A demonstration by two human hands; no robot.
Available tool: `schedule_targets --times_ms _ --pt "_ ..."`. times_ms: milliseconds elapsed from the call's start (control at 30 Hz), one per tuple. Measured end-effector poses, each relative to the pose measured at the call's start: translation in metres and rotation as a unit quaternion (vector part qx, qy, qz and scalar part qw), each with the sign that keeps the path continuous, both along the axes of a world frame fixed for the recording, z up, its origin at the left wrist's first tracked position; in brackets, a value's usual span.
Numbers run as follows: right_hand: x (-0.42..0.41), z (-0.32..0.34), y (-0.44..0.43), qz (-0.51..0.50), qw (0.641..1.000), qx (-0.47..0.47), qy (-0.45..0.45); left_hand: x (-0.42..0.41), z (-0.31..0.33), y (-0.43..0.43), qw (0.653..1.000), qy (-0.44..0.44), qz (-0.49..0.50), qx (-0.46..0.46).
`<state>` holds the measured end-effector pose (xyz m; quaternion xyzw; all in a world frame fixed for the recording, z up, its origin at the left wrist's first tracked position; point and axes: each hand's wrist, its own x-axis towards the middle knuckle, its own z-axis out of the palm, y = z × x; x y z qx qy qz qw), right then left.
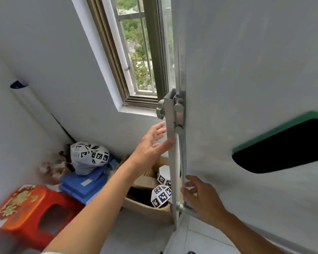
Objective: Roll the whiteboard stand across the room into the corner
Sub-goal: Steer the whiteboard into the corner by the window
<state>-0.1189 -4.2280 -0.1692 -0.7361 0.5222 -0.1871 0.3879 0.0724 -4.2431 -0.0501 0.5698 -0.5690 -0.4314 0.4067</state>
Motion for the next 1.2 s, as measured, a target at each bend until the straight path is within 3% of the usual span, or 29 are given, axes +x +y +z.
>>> schedule_targets --times_ms 200,367,633,933,1200 --pt "0.046 -0.022 -0.025 -0.032 0.998 -0.046 0.037 0.003 -0.002 -0.047 0.988 0.02 -0.142 0.053" --pt "0.06 -0.02 -0.002 -0.093 0.993 -0.052 0.046 0.012 -0.003 -0.037 0.981 0.023 -0.19 0.035" --pt "0.095 -0.013 0.077 -0.229 0.956 -0.087 0.162 0.03 -0.007 0.028 0.959 -0.032 -0.276 -0.05" --pt "0.13 -0.016 0.168 -0.292 0.933 -0.09 0.189 0.051 -0.022 0.103 0.95 -0.077 -0.286 -0.098" --pt "0.128 -0.004 0.183 -0.251 0.95 -0.051 0.176 0.051 -0.018 0.118 0.958 -0.061 -0.265 -0.095"
